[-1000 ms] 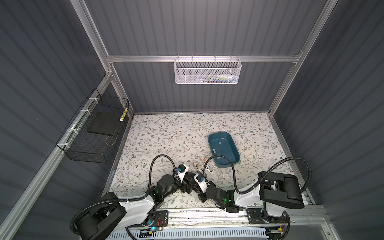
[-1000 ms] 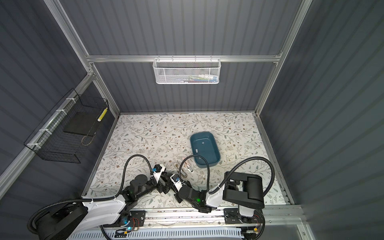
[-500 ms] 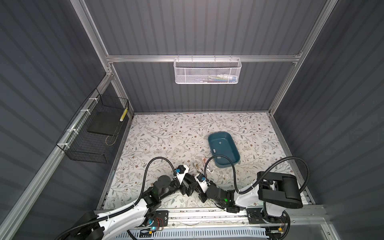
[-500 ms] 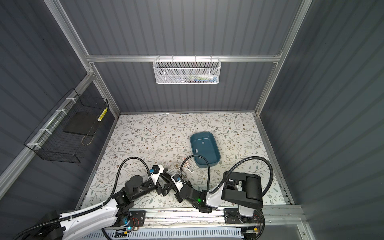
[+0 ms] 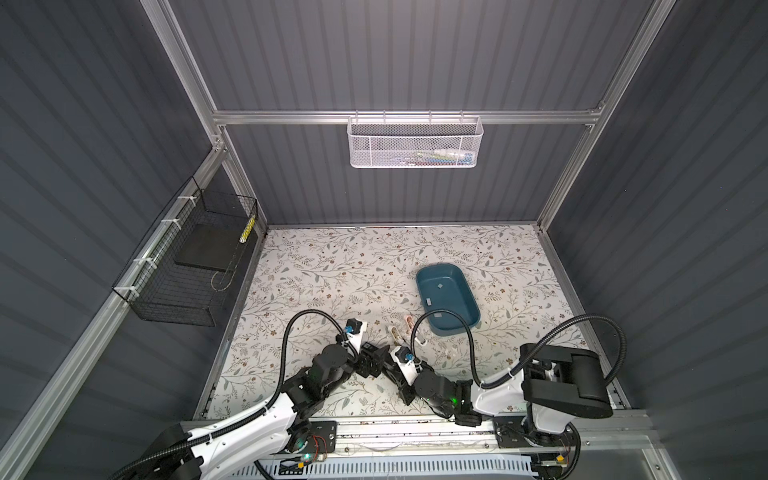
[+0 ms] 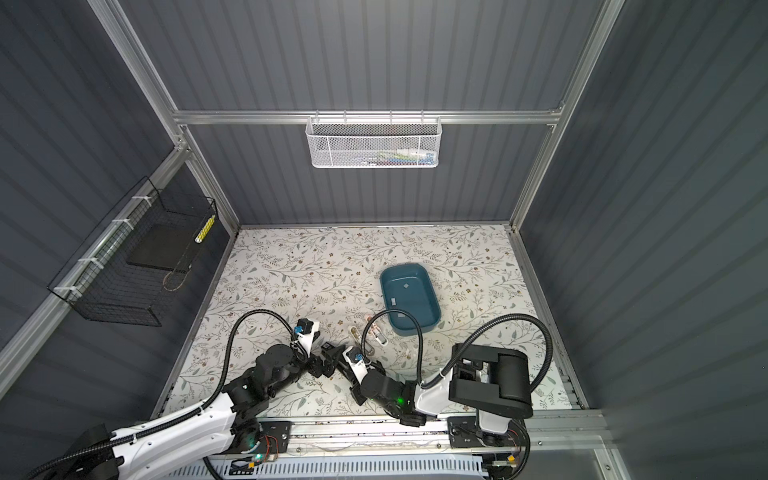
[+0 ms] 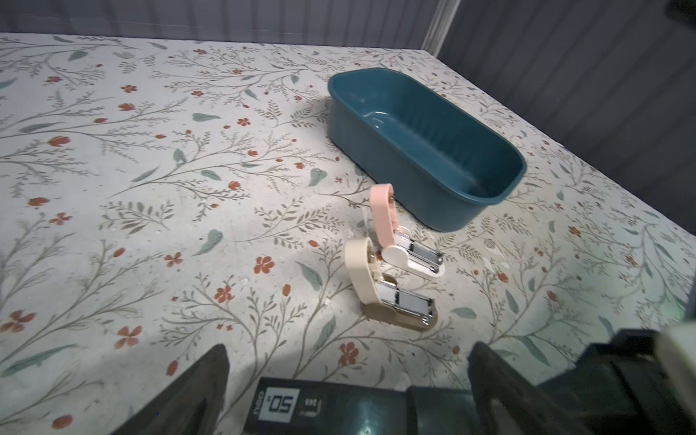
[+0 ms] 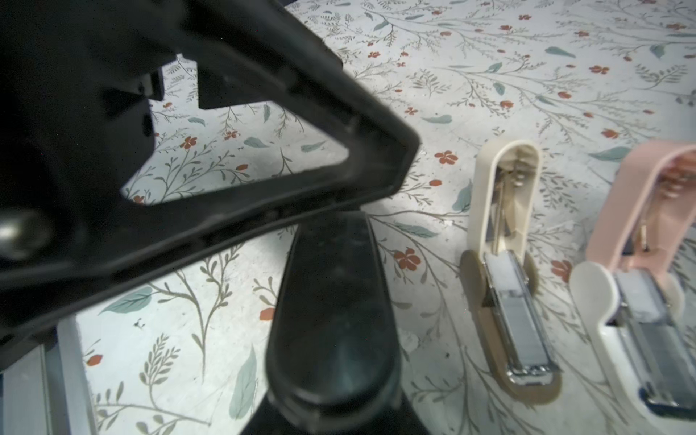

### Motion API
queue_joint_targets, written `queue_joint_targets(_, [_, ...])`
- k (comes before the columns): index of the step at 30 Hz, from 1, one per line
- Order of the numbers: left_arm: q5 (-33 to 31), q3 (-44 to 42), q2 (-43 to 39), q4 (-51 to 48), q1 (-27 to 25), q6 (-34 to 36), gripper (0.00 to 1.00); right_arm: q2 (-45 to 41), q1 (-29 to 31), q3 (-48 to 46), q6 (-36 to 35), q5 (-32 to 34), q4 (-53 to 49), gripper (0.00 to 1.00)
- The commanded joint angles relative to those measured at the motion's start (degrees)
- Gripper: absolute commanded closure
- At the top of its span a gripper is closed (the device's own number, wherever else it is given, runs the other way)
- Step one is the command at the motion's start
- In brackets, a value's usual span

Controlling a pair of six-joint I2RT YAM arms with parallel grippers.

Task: Load the staples into the stapler

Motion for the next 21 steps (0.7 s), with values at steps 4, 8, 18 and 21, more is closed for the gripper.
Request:
queue_joint_targets(4, [-8.84,5.06,-0.01,-8.91,0.29,-4.61,0.01,-2.24,0.78,-0.46,0.07,1.91,-0.45,0.58])
queue_joint_targets(8, [-8.74,6.27,0.18,-11.14,0.22,-5.42,0.01,-4.40,1.54,-1.11,-0.30,2.58,-1.21,0.52])
queue_joint_targets(18, [-5.03,6.46,1.79,-12.92,0.24,-6.22,0.01,-8.26,1.92,-0.19,-0.24,3.52,-5.04,0.69])
queue_joint_targets(21, [-3.02,6.32,3.30,-12.49,0.19,-6.87,0.01,-6.73,1.88,1.23,-0.18,3.85,-5.88,0.76])
